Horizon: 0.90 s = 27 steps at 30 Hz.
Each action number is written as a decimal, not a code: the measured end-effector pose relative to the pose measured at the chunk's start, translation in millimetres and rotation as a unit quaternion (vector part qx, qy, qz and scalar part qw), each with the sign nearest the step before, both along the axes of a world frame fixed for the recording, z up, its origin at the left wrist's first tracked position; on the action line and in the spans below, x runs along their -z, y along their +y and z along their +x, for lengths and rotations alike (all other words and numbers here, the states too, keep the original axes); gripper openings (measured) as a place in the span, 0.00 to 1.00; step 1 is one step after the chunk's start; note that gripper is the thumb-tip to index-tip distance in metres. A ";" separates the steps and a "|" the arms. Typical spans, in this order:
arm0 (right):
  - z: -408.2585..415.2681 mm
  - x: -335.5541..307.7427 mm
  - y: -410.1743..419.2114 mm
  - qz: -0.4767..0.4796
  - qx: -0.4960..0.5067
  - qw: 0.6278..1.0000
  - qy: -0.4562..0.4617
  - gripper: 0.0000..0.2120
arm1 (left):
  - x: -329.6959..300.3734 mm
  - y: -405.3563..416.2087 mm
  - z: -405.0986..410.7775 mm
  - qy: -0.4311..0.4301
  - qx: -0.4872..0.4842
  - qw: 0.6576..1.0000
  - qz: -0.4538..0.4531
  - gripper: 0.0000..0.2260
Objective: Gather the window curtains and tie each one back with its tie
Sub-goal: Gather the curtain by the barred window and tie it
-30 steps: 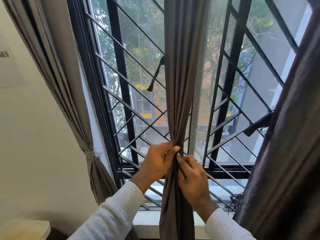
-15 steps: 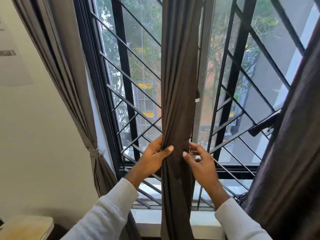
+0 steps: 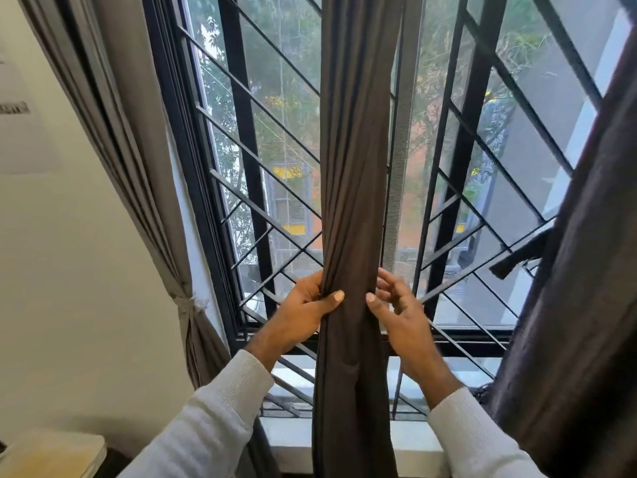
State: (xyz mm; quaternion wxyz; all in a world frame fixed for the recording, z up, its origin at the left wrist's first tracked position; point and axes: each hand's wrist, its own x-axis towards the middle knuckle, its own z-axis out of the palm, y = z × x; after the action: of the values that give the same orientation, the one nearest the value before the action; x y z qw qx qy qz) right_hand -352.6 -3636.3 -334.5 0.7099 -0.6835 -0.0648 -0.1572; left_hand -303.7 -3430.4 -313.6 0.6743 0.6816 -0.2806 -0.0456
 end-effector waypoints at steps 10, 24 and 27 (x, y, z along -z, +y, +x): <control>-2.3 3.9 -0.8 -0.095 0.195 0.975 -0.054 0.02 | -3.8 -6.3 -4.5 -0.206 -0.245 0.936 0.150 0.05; -14.0 33.0 13.9 -0.458 0.095 0.843 -0.266 0.15 | -2.1 -8.8 3.2 -0.157 -0.116 0.975 0.107 0.11; -7.6 24.4 1.2 -0.249 0.165 0.939 -0.173 0.09 | -0.1 -4.5 7.2 -0.062 -0.086 0.994 0.031 0.10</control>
State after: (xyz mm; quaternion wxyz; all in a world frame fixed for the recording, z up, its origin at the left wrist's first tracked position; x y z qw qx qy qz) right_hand -360.2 -3635.1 -358.9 0.4590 -0.8018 -0.1103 -0.3665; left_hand -296.5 -3434.9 -313.5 0.6357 0.7251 -0.2605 0.0466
